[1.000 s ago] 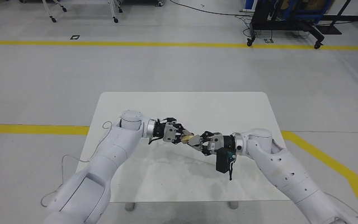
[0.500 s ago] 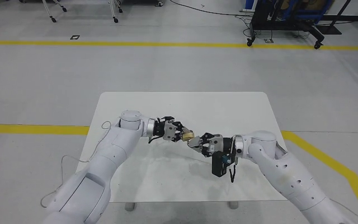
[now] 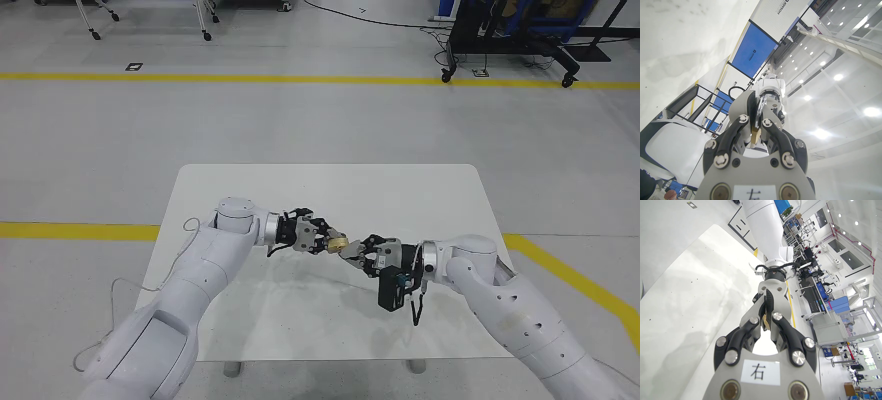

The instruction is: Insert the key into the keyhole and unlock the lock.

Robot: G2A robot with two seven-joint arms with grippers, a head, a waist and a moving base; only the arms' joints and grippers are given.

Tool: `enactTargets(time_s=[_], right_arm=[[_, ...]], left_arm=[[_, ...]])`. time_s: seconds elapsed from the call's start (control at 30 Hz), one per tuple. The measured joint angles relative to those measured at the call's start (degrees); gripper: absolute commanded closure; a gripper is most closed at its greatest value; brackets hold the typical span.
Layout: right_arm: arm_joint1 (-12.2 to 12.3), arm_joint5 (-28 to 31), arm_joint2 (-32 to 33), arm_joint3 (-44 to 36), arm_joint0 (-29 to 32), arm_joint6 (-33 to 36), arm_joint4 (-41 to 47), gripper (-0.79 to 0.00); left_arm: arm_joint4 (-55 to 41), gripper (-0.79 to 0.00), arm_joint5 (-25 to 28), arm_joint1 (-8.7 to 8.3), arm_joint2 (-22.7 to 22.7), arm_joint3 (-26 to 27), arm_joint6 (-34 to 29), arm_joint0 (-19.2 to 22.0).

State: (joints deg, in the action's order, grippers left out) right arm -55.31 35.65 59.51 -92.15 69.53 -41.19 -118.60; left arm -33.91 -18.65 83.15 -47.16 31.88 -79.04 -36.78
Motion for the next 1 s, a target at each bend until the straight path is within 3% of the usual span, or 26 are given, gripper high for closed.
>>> enactTargets(time_s=[0.33,0.7,1.0], right_arm=[[0.49,-1.47,1.14,-3.82,1.89,4.18,-0.86,0.000],[0.64,1.28,1.10,-5.01,1.51,9.48,-0.96,0.000],[0.64,1.92,0.87,-8.26,2.58,17.66,-2.08,0.000]], left_arm=[[-0.19,0.000,-0.93,0.04,-0.37,-0.10,2.30,-0.10],[0.39,0.000,-1.57,0.07,-0.25,0.14,2.54,-0.05],[1.35,0.000,-1.15,0.10,-0.41,0.18,6.76,-0.08]])
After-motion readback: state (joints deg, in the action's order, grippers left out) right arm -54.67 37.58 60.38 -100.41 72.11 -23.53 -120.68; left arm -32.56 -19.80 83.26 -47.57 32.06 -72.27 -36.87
